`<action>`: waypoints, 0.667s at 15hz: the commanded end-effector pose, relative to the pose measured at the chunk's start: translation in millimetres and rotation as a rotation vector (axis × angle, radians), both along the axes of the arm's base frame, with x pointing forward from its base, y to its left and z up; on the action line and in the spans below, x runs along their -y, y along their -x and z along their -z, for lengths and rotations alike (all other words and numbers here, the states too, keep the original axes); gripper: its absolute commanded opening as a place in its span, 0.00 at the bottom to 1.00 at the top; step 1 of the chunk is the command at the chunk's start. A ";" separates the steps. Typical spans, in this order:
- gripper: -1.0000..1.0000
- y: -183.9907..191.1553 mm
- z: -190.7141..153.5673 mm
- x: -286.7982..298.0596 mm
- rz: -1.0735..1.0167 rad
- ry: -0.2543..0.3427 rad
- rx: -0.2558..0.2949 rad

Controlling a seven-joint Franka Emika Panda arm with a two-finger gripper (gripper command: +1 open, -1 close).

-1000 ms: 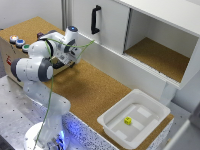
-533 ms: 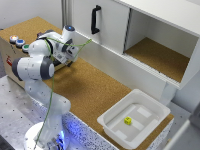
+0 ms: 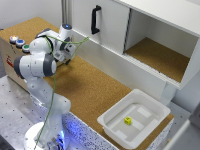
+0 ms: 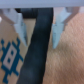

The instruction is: Push the handle of the drawer

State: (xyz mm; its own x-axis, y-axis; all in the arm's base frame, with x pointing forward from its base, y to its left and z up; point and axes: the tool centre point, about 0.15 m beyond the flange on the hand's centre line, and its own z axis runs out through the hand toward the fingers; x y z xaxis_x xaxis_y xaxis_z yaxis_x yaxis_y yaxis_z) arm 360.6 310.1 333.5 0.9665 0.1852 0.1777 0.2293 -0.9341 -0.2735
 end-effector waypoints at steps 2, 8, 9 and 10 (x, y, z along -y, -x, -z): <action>1.00 -55.8 1.0 -60.6 -0.044 0.000 0.023; 1.00 -34.5 -50.1 -22.5 0.001 0.128 0.123; 1.00 -29.1 -61.6 -12.0 0.013 0.145 0.139; 1.00 -24.7 -72.5 -4.2 0.011 0.153 0.147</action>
